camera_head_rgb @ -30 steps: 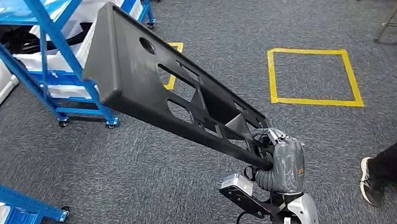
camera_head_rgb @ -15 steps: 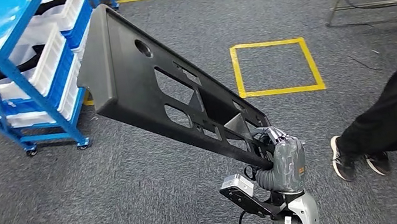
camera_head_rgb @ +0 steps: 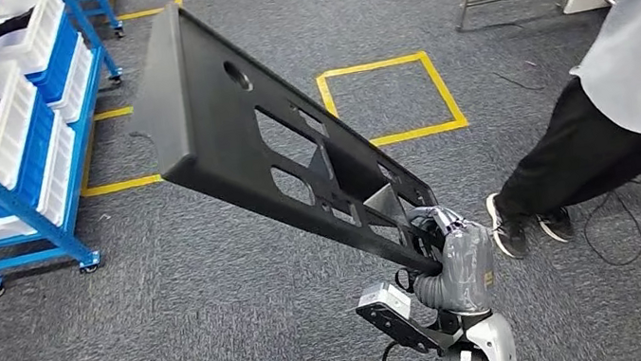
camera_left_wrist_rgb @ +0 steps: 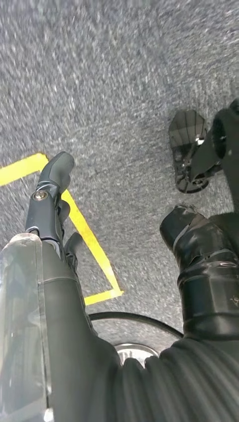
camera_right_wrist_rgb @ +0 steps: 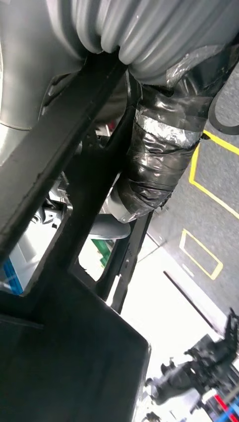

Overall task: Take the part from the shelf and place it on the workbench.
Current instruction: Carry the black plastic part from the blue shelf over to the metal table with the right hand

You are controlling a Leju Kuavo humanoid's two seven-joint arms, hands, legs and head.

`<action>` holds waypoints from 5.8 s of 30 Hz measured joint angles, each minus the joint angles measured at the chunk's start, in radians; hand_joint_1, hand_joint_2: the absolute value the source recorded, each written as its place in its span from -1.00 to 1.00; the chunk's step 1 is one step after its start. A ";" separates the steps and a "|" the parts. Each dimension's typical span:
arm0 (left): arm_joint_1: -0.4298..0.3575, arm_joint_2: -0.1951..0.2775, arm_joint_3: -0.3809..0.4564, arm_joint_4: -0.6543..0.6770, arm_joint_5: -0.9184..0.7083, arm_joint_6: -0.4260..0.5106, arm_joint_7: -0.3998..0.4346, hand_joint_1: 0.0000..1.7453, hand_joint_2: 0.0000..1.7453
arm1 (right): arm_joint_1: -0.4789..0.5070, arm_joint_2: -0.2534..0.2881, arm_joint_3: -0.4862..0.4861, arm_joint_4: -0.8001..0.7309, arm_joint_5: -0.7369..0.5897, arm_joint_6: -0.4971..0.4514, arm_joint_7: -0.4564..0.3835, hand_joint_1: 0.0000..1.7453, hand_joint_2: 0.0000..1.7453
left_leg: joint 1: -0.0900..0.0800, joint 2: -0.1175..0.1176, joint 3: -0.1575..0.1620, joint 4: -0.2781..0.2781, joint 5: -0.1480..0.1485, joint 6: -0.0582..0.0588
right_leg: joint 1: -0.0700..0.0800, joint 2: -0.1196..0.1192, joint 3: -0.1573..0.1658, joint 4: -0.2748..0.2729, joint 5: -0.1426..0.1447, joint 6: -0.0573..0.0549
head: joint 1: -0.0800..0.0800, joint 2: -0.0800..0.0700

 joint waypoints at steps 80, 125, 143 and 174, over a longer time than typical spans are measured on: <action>-0.003 -0.004 0.002 0.000 -0.021 -0.015 -0.025 -1.00 1.00 | -0.013 -0.002 0.003 0.006 0.012 0.001 0.006 0.96 1.00 | 0.011 -0.139 -0.030 0.026 0.004 -0.030 | 0.000 0.155 0.047 -0.106 0.022 -0.013 | 0.006 0.000; 0.002 -0.002 0.006 0.000 -0.027 -0.038 -0.056 -1.00 1.00 | -0.013 -0.005 0.009 0.011 0.019 0.002 0.016 0.96 1.00 | 0.015 -0.049 0.000 0.007 -0.009 -0.023 | -0.002 0.022 0.037 -0.109 0.039 0.013 | 0.025 0.000; 0.000 0.008 0.006 0.000 -0.039 -0.103 -0.072 -1.00 1.00 | -0.019 0.017 0.031 0.026 0.133 0.004 0.003 0.96 1.00 | 0.010 -0.067 -0.033 0.017 0.011 -0.023 | 0.004 0.052 0.059 -0.112 0.012 0.003 | 0.023 0.000; 0.003 0.015 0.025 0.000 -0.045 -0.119 -0.072 -1.00 1.00 | -0.035 0.018 0.034 0.039 0.069 0.003 0.012 0.96 1.00 | 0.010 -0.068 -0.037 0.017 0.018 -0.021 | 0.006 0.045 0.070 -0.109 0.000 0.002 | 0.025 0.000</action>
